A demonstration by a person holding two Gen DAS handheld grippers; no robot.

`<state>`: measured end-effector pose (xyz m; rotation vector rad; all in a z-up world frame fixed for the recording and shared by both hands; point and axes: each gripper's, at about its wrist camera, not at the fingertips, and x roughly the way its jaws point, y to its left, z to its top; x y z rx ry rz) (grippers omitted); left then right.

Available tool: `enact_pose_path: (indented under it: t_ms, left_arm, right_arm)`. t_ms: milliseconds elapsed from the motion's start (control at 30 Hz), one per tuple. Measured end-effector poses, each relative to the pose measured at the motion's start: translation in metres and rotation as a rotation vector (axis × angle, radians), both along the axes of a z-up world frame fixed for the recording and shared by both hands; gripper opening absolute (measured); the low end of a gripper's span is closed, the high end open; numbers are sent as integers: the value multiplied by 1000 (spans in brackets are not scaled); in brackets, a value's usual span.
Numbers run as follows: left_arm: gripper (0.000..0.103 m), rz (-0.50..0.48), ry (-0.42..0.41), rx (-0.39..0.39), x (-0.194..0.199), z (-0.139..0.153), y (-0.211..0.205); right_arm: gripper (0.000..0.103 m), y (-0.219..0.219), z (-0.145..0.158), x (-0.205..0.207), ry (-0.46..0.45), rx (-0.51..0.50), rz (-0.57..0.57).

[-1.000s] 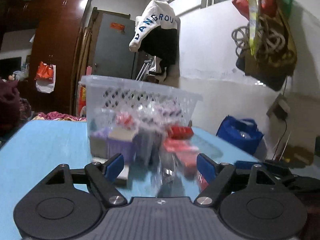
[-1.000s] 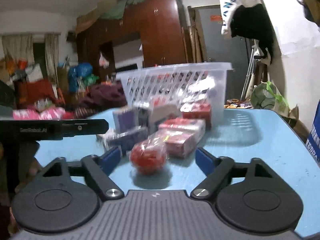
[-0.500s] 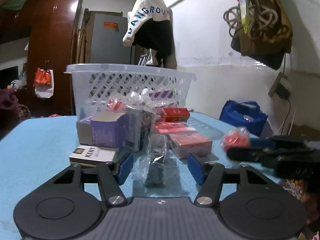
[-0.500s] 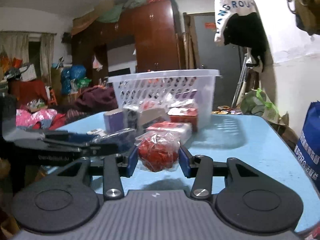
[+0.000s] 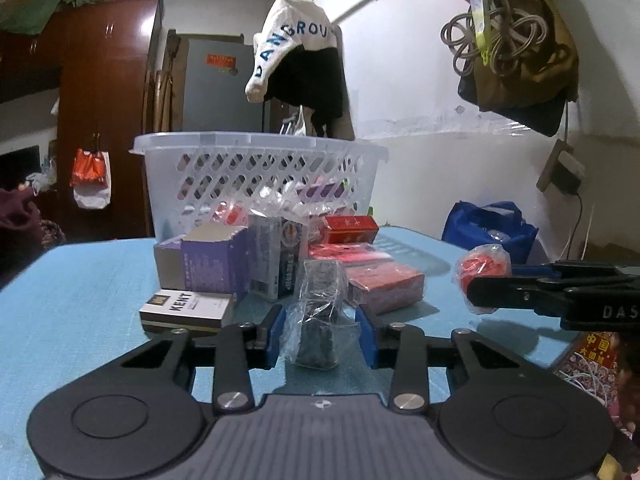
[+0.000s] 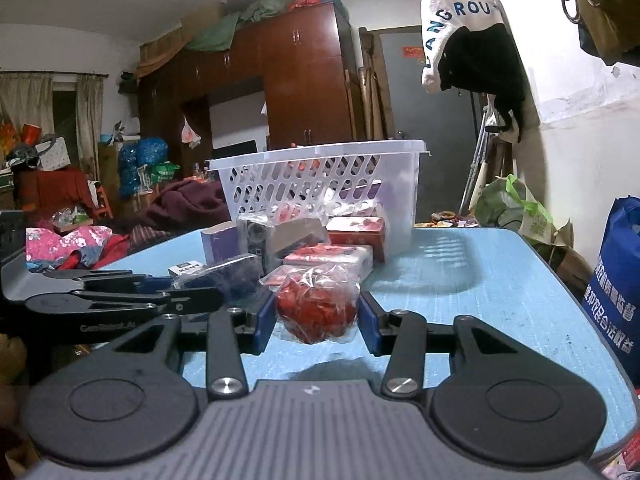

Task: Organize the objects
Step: 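Carry a dark bagged item in the left tool while the right tool carries a red bag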

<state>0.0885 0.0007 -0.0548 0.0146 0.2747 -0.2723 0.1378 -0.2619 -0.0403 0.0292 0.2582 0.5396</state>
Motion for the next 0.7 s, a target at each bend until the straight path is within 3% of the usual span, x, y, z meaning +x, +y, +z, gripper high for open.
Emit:
enact_pose_path:
  t_ms: [467,700]
  left_arm:
    - [42,1,-43,-23,-13,1,14]
    - [42,-9,-62,-70,-17,4,24]
  right_arm:
    - [47,-3,0,1,2,7,-9]
    - [47,-5,2,3,7,22,-13]
